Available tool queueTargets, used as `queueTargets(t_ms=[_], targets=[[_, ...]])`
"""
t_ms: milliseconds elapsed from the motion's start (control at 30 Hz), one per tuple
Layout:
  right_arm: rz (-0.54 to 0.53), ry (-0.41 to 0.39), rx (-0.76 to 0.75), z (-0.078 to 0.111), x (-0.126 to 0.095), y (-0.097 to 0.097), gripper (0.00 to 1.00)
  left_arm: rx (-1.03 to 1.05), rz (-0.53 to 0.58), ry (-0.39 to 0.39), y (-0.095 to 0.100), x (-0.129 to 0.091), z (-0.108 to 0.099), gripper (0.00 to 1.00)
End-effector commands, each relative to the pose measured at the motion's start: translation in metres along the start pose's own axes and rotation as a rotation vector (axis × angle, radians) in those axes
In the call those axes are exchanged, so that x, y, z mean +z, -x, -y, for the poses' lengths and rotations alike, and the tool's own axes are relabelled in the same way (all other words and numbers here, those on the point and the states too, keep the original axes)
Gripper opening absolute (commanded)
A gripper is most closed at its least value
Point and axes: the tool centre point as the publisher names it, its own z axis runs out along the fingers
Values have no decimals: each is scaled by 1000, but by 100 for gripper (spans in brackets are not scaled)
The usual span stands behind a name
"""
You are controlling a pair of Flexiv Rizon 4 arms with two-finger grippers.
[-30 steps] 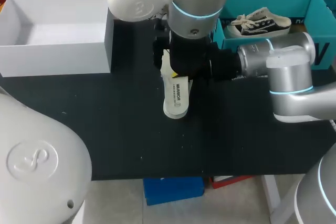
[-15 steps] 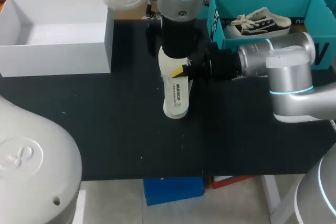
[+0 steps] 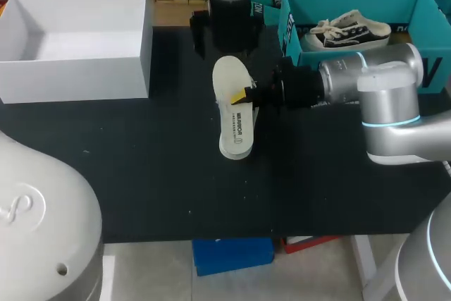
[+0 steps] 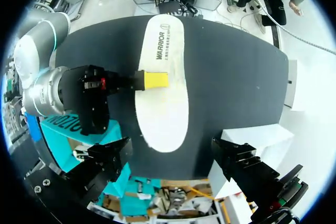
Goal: Take the shoe out of the shoebox, open the shoe tongue, remove and reinsert the insole, then place the shoe into the shoebox
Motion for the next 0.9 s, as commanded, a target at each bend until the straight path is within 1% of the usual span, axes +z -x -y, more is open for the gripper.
queueTargets(t_ms=[33, 333, 633, 733, 767, 900], targets=[[2, -1, 1, 0, 1, 0, 0, -4, 9, -19, 1, 8, -14, 100], [2, -1, 1, 0, 1, 0, 0, -41, 5, -30, -5, 27, -38, 100], [2, -1, 1, 0, 1, 0, 0, -57, 11, -57, -5, 43, -55, 100], [2, -1, 1, 0, 1, 0, 0, -60, -23, -50, -4, 49, -63, 100], [2, -1, 1, 0, 1, 0, 0, -60, -12, -59, -5, 50, -65, 100], [2, -1, 1, 0, 1, 0, 0, -64, -23, -51, -7, 51, -71, 100]])
